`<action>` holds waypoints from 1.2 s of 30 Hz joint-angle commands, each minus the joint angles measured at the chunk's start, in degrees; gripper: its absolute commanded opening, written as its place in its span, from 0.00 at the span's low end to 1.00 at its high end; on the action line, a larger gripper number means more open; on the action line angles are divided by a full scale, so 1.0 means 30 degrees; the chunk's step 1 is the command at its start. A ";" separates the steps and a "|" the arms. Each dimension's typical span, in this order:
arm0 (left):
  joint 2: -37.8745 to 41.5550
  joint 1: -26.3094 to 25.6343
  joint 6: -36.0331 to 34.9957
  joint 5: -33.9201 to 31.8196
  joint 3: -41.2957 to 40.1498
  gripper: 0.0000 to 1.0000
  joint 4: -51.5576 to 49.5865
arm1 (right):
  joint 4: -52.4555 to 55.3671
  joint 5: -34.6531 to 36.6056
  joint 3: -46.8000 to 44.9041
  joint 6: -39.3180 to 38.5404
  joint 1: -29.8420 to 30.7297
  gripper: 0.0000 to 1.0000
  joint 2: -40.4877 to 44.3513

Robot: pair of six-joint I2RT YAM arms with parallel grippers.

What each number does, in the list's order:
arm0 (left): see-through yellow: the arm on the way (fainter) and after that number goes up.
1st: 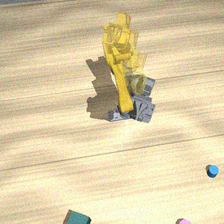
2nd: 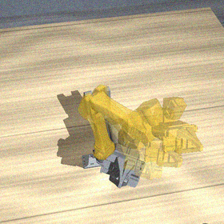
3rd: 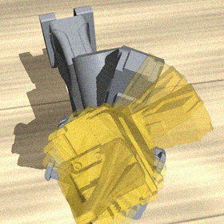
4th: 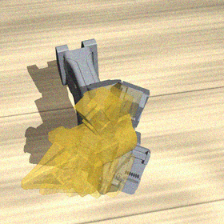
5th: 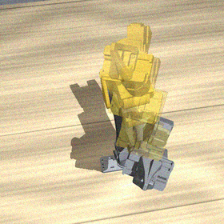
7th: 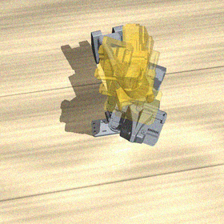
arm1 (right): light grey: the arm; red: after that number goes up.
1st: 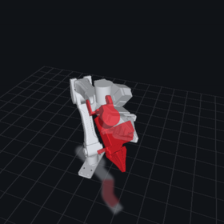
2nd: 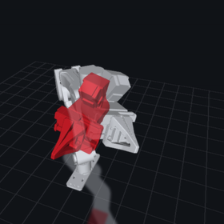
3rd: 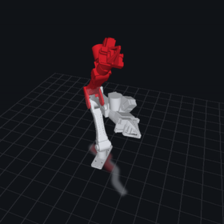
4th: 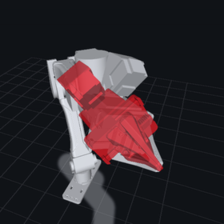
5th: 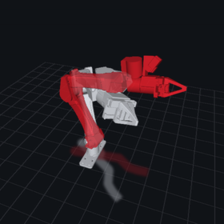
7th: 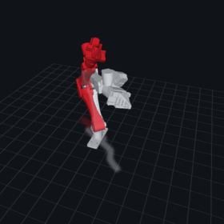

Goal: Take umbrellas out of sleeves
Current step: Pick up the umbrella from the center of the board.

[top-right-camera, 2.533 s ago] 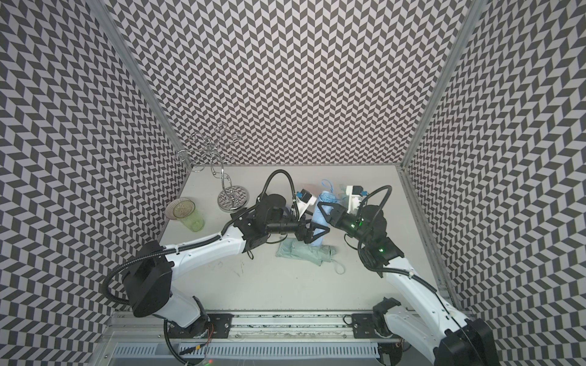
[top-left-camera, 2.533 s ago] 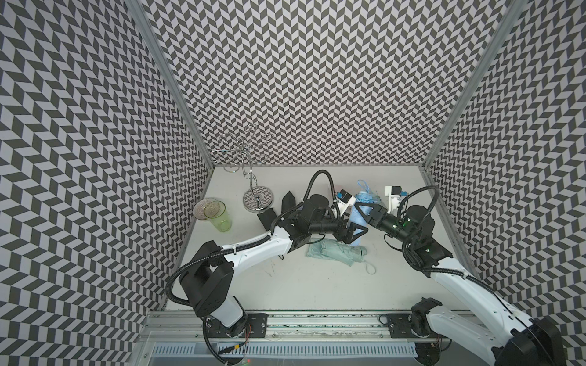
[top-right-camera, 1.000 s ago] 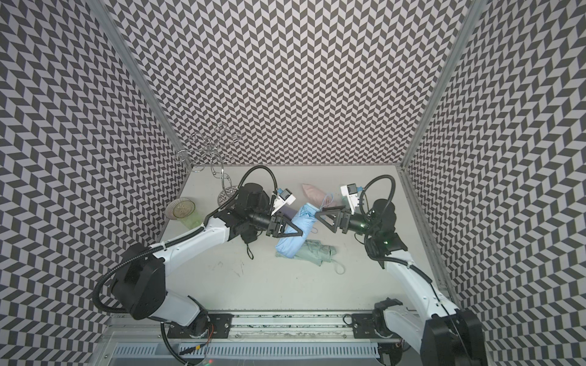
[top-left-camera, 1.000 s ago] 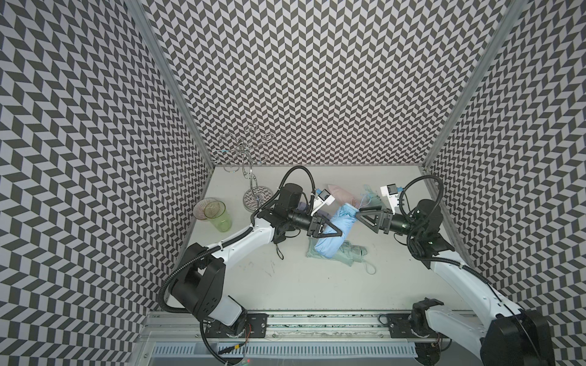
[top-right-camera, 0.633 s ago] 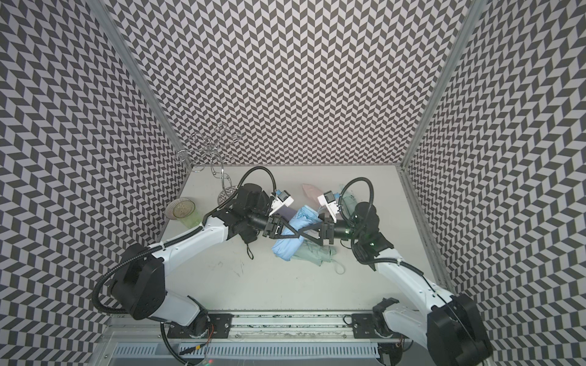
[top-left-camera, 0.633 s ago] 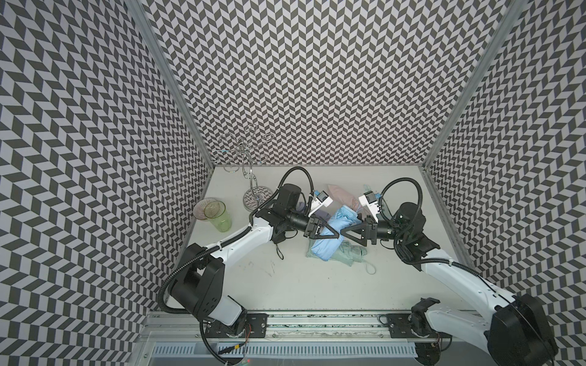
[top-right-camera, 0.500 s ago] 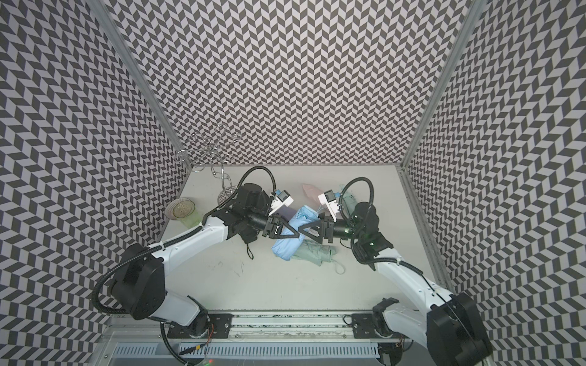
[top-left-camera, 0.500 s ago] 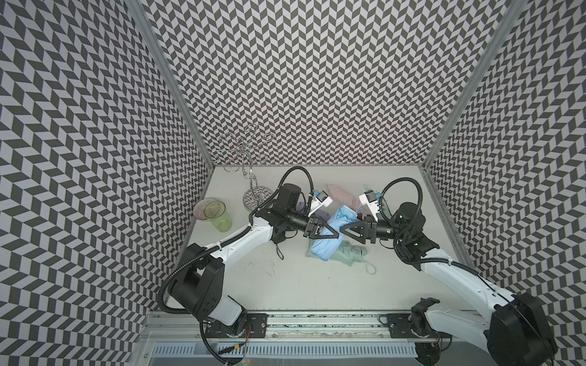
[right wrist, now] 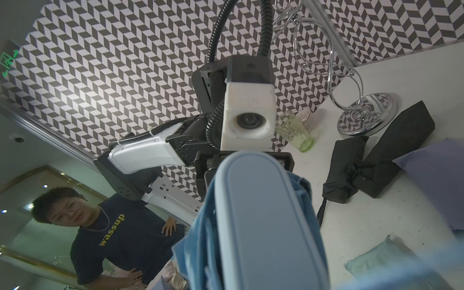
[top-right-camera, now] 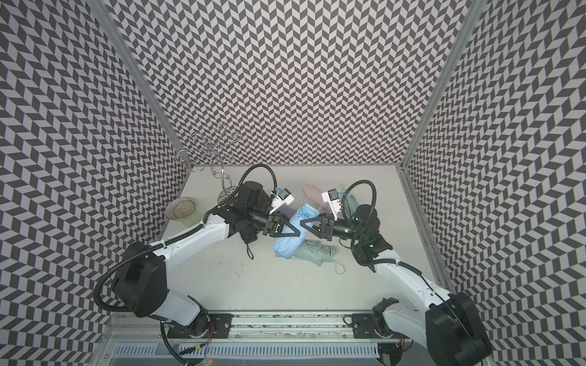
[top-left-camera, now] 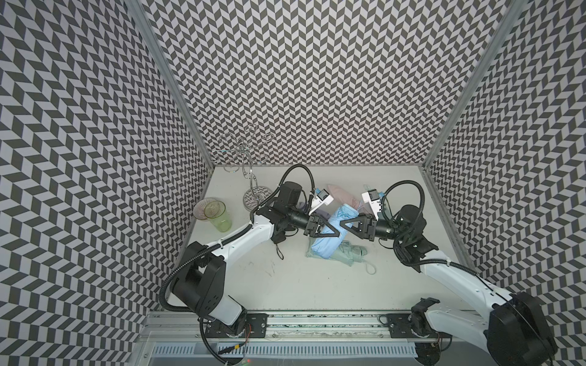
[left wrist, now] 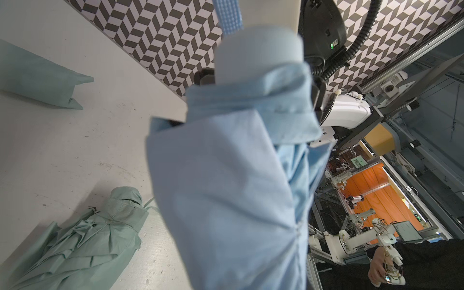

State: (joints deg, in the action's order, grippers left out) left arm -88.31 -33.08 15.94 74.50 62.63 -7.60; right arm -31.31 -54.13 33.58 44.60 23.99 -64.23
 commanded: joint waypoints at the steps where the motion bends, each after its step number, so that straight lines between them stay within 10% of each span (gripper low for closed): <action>1: -0.0357 -0.0047 -0.0190 0.0238 0.0698 0.44 -0.0396 | -0.3545 0.1401 -0.0177 0.1717 0.0117 0.29 0.0449; 7: -0.0161 0.0649 0.1050 -0.1024 0.0453 0.82 0.0404 | -0.5402 0.4022 -0.1032 0.3981 0.0037 0.25 0.0929; 14: 0.1986 0.2981 0.9327 -0.2015 -0.2964 0.99 1.0259 | -0.9388 0.8222 -0.2496 0.6723 0.0039 0.25 0.1120; 22: 0.2990 0.3234 1.3246 -0.3103 -0.4934 1.00 1.5598 | -1.0979 0.9550 -0.1943 0.7581 0.0134 0.26 0.0459; 36: 0.2241 0.1360 1.3279 -0.4029 -0.4347 0.98 1.6182 | -1.2004 0.9662 -0.1585 0.7825 0.0906 0.25 -0.0631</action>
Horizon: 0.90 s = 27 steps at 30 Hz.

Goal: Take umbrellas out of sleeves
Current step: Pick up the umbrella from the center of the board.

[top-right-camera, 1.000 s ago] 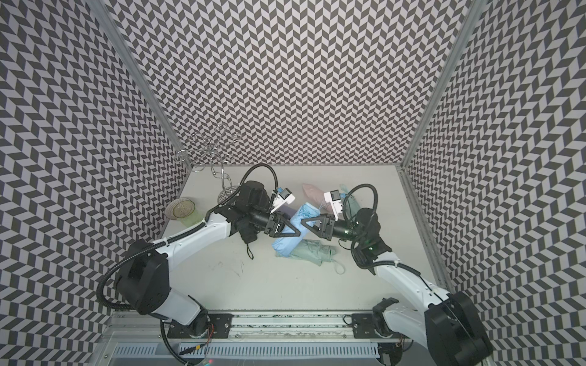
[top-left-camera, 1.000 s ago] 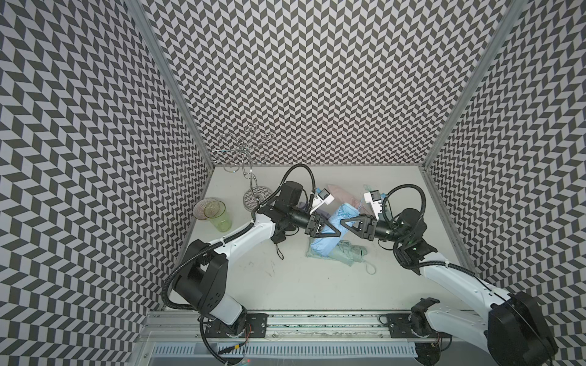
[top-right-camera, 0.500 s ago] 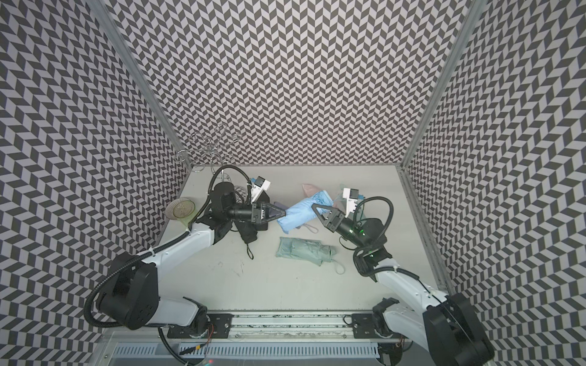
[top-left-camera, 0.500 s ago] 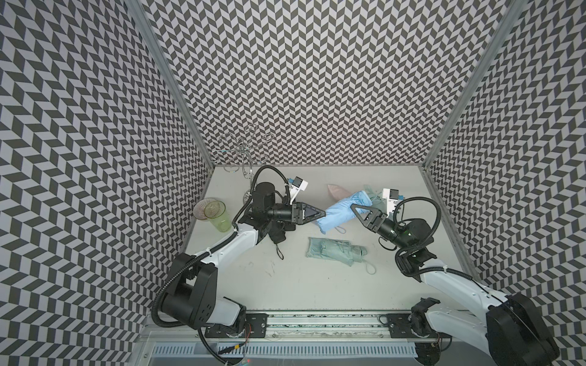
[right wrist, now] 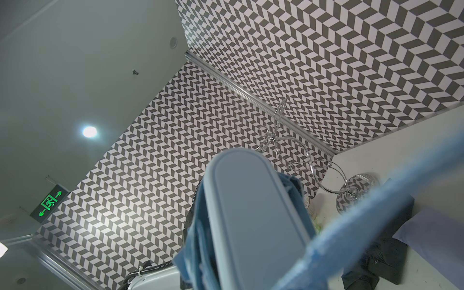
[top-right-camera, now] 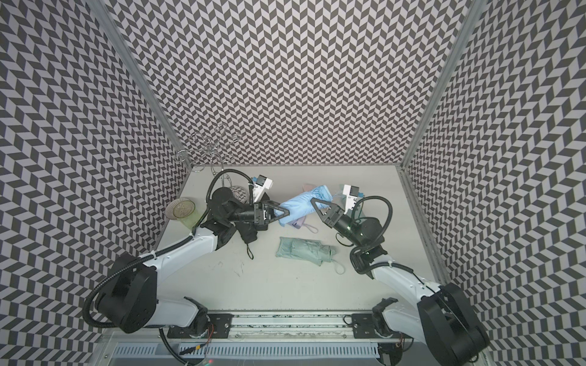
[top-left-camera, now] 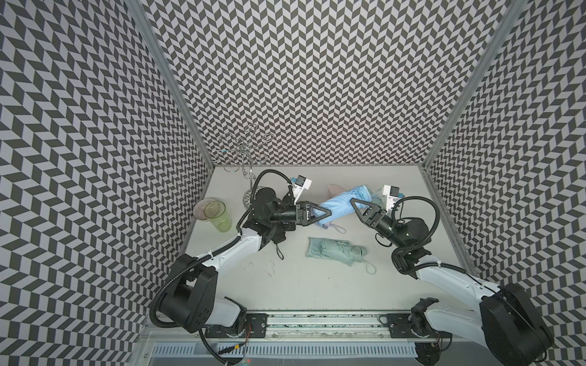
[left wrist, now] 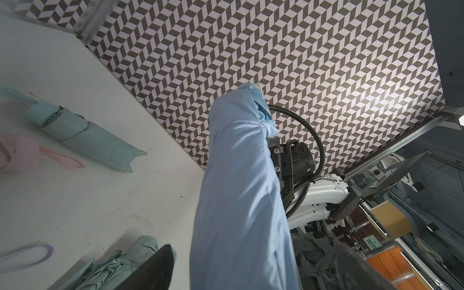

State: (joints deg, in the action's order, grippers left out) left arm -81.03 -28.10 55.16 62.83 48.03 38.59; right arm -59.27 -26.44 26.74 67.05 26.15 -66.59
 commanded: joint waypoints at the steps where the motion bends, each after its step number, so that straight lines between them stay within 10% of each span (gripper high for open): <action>1: -0.0202 -0.0331 0.0292 -0.0134 0.0448 0.97 0.0895 | -0.2607 0.0461 0.0691 0.0314 0.0213 0.25 0.0164; 10: -0.0456 -0.0302 0.0573 -0.0261 0.0853 0.81 0.1551 | -0.2754 0.0132 0.0348 0.0420 0.0476 0.26 0.0135; 19: -0.0976 -0.0222 0.0979 0.0264 0.0809 0.42 0.2138 | -0.2752 0.0038 0.0432 0.0415 0.0635 0.28 -0.0098; 27: -0.0822 0.0719 -0.0125 0.1543 0.1055 0.19 0.0557 | -0.1697 -0.0149 0.0206 -0.0023 0.0633 0.55 0.0312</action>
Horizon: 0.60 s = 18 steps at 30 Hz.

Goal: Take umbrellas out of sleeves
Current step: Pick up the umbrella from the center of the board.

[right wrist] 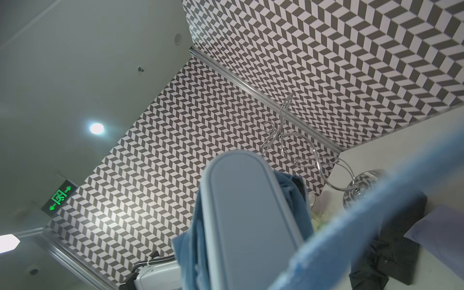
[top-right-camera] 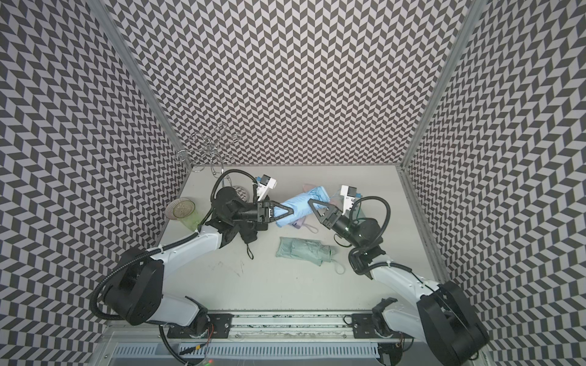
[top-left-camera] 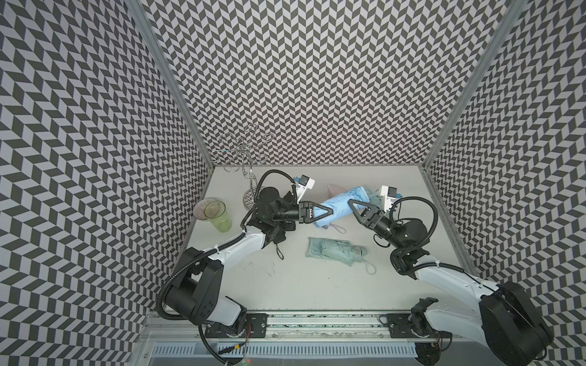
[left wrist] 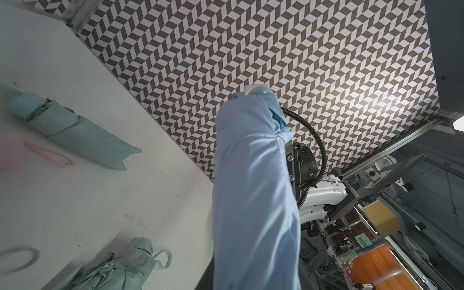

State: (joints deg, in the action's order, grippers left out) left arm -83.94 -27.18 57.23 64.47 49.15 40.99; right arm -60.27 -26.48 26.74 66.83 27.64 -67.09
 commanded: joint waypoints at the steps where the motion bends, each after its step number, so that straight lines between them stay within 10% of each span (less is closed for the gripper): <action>1: 0.0225 0.0539 -0.1113 0.1165 0.0767 0.17 -0.0639 | -0.0975 -0.0096 0.0132 -0.0127 0.0112 0.62 0.0682; 9: 0.0374 0.1542 -0.4204 0.2895 0.1794 0.10 -0.5152 | 0.8274 -0.0304 0.0324 -0.3109 -0.1142 0.97 0.4840; 18: 0.0776 0.1597 -0.7238 0.4160 0.2076 0.00 -0.9589 | 2.4619 -0.8485 0.7856 -1.2970 -0.6685 0.95 0.2514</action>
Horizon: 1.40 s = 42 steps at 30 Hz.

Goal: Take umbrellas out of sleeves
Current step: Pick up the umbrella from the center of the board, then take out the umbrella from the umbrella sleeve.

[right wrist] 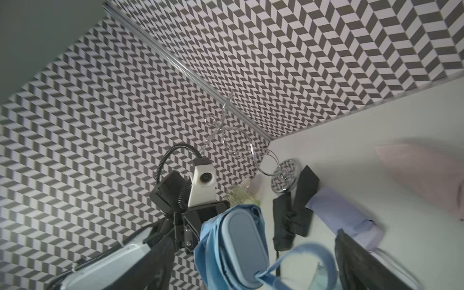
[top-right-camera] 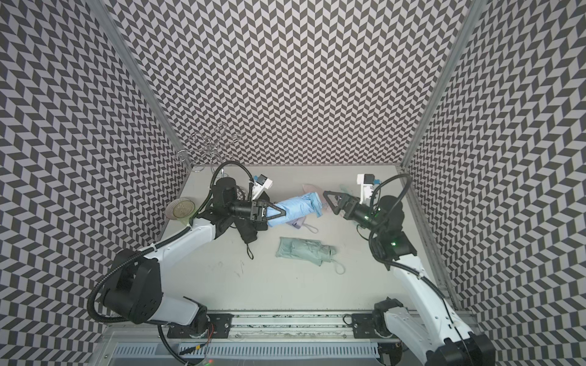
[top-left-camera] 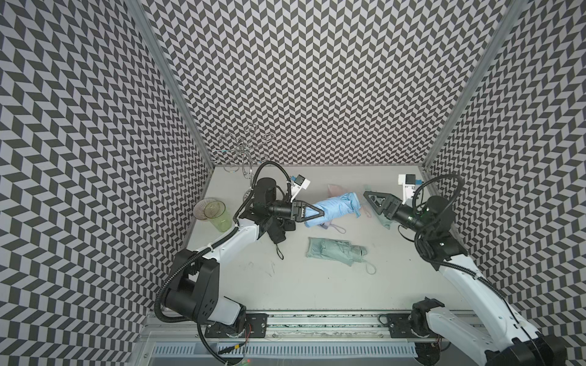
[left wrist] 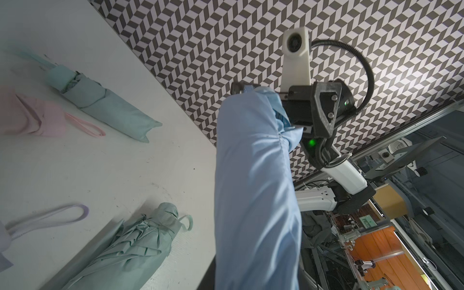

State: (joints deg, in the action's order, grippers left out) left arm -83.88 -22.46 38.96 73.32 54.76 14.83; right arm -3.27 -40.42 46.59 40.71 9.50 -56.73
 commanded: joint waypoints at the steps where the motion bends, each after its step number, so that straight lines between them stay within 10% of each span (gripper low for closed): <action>1: 0.0814 0.0024 -0.1120 0.1378 0.0196 0.00 -0.1040 | 0.5744 -0.4466 0.1517 -0.4948 -0.0631 0.94 -0.1211; 16: 0.1893 0.0106 -0.2075 0.2003 -0.0516 0.00 -0.3474 | 0.3290 -1.0110 0.0606 -0.5291 -0.0899 0.74 -0.2492; 32: 0.1709 -0.0011 -0.3089 0.1811 -0.0190 0.00 -0.4697 | 0.3340 -1.0842 0.1814 -0.5198 0.0764 0.73 -0.3462; 42: 0.1542 -0.0105 -0.3925 0.1693 -0.0076 0.00 -0.5670 | 0.2175 -1.0831 0.1727 -0.4264 0.1009 0.50 -0.3759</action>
State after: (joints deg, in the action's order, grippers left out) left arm -79.50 -22.52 29.17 77.21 53.15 -2.33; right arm 6.72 -70.24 50.33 28.99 12.01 -67.57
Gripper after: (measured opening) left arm 0.319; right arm 0.516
